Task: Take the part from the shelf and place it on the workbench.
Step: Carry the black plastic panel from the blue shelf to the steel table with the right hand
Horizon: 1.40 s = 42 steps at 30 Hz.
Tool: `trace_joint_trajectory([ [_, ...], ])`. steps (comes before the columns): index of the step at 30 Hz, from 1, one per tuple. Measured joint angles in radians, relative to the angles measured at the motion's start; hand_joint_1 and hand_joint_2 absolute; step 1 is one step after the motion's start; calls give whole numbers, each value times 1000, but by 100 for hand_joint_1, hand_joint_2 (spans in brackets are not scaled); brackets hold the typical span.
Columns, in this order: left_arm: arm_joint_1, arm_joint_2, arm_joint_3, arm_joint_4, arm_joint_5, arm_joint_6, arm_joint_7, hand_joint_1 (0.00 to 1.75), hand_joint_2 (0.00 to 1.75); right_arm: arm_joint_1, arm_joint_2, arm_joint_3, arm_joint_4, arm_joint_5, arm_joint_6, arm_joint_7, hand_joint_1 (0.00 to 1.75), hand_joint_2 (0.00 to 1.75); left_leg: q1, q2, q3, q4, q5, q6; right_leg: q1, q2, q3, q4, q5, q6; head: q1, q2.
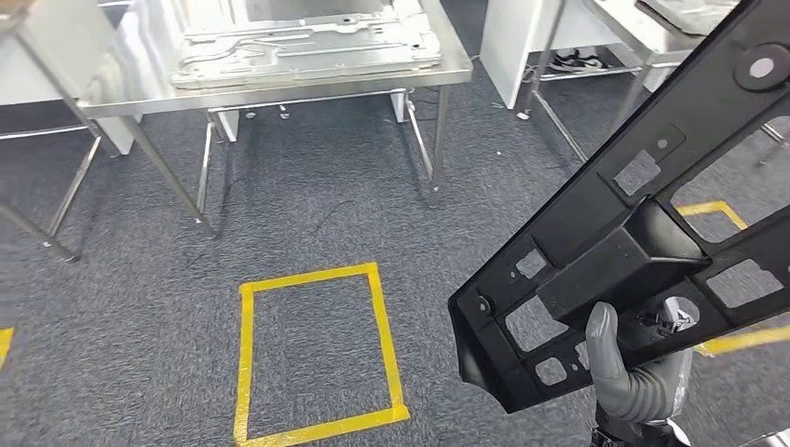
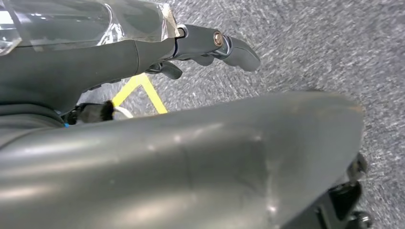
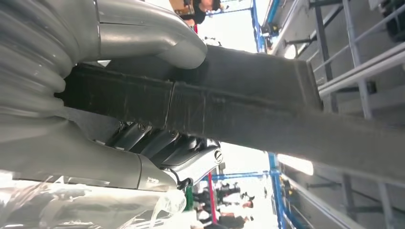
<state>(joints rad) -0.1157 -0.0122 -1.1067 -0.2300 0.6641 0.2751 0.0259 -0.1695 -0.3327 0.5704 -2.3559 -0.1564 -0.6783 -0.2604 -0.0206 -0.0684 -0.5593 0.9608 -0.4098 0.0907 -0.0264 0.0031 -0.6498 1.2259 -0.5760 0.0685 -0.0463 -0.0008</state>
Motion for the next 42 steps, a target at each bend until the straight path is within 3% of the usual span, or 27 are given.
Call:
trace_joint_trajectory([
  [2,1,-1,0,0,-1,0,1,0,0,0,-3,0,2,0,-2,1,175,175,0,-24,13,0,-9,-4,0,37,45,-144,96,-7,0,0],
  [3,0,-2,0,0,-1,0,1,0,0,0,-4,0,2,0,-2,2,175,175,0,-34,15,1,-13,-8,0,60,64,-199,123,-10,0,0],
  [5,0,-4,0,0,-3,-1,1,0,0,-1,-7,0,4,0,-2,3,175,175,3,-50,8,3,-17,-17,2,80,74,-242,137,-17,-1,0],
  [7,2,-4,0,0,-4,-2,2,0,0,-2,-9,0,5,-1,-2,5,175,175,5,-66,2,4,-20,-28,1,55,78,-248,136,-26,-1,0],
  [8,3,-4,0,0,-4,-2,1,0,0,-2,-9,0,6,-4,-2,5,175,175,4,-55,-2,13,-26,-34,-1,45,84,-251,134,-32,-3,0],
  [10,1,-5,-1,0,-4,-3,1,0,0,-1,-9,-1,6,-19,0,1,175,175,5,-2,-35,88,-64,-51,-8,24,98,-258,129,-41,-7,0],
  [12,-3,-6,0,0,-4,-4,0,0,0,1,-9,-1,6,-42,4,-12,175,175,15,46,-113,233,-122,-68,-8,8,108,-259,119,-45,-10,0],
  [13,-3,-6,0,0,-4,-5,0,0,0,3,-9,-1,6,-53,4,-20,175,175,21,54,-147,290,-136,-73,-8,1,112,-259,114,-44,-10,0],
  [14,-2,-6,0,0,-4,-6,0,0,0,5,-9,-2,6,-61,5,-28,175,175,26,58,-167,315,-133,-78,-9,-5,118,-259,109,-42,-10,0],
  [15,0,-6,-1,0,-4,-8,0,0,0,7,-9,-2,7,-66,5,-34,175,175,29,60,-163,296,-109,-81,-11,-9,125,-259,104,-39,-10,0],
  [17,1,-6,-1,0,-4,-9,-1,0,0,9,-9,-3,7,-73,6,-45,175,175,33,65,-98,150,-28,-82,-14,-16,142,-259,92,-31,-11,0],
  [19,-1,-6,-1,0,-3,-9,-3,0,0,9,-9,-5,7,-76,7,-53,175,175,27,70,-39,30,14,-76,-11,-20,155,-262,83,-22,-11,0],
  [21,-1,-6,-1,0,-1,-10,-4,0,0,10,-9,-6,7,-77,8,-57,175,175,19,71,-26,9,9,-66,-9,-21,159,-269,79,-11,-10,0],
  [24,1,-5,-1,0,0,-10,-7,0,0,11,-9,-8,7,-77,9,-61,175,175,20,66,-12,-3,5,-46,-13,-19,162,-257,63,5,-9,0],
  [26,-1,-5,0,0,0,-12,-10,0,0,13,-9,-11,7,-77,9,-65,175,175,21,63,4,-11,0,-30,-13,-15,113,-154,18,6,-6,0],
  [28,-2,-5,0,0,0,-15,-14,0,0,16,-9,-12,7,-77,9,-68,175,175,16,62,15,-12,-11,-18,-10,-12,24,-5,-29,4,-5,0],
  [29,-1,-5,0,0,1,-17,-15,0,0,18,-9,-12,7,-77,9,-69,175,175,13,60,22,-12,-16,-16,-8,-11,-11,39,-31,3,-5,0],
  [30,0,-5,0,0,1,-19,-16,0,0,20,-9,-13,7,-77,9,-70,175,175,10,58,30,-12,-22,-15,-6,-11,-26,41,-9,1,-5,0],
  [32,1,-5,0,0,1,-20,-17,0,0,22,-9,-14,7,-77,8,-71,175,175,6,52,51,-12,-37,-18,-3,-9,2,-70,84,-8,-5,0],
  [34,-1,-5,0,0,1,-22,-18,0,0,22,-9,-16,7,-77,8,-73,175,175,2,50,61,-9,-52,-25,1,-4,49,-196,146,-19,-5,0],
  [35,-2,-5,0,0,2,-23,-18,0,0,22,-9,-17,7,-76,8,-74,175,175,2,49,59,-7,-57,-30,4,0,58,-226,153,-23,-5,0],
  [39,-1,-4,-1,0,2,-25,-20,0,0,25,-8,-19,8,-72,6,-82,175,175,4,49,50,4,-74,-48,4,4,61,-239,136,-39,-6,0],
  [40,-1,-4,-1,0,2,-26,-21,0,0,25,-8,-19,8,-69,5,-85,175,175,5,52,44,24,-84,-54,2,3,69,-240,131,-43,-7,0],
  [42,-3,-4,-1,0,2,-26,-22,0,0,25,-8,-19,8,-64,4,-90,175,175,12,56,-3,124,-119,-67,-1,0,89,-241,118,-50,-8,0],
])
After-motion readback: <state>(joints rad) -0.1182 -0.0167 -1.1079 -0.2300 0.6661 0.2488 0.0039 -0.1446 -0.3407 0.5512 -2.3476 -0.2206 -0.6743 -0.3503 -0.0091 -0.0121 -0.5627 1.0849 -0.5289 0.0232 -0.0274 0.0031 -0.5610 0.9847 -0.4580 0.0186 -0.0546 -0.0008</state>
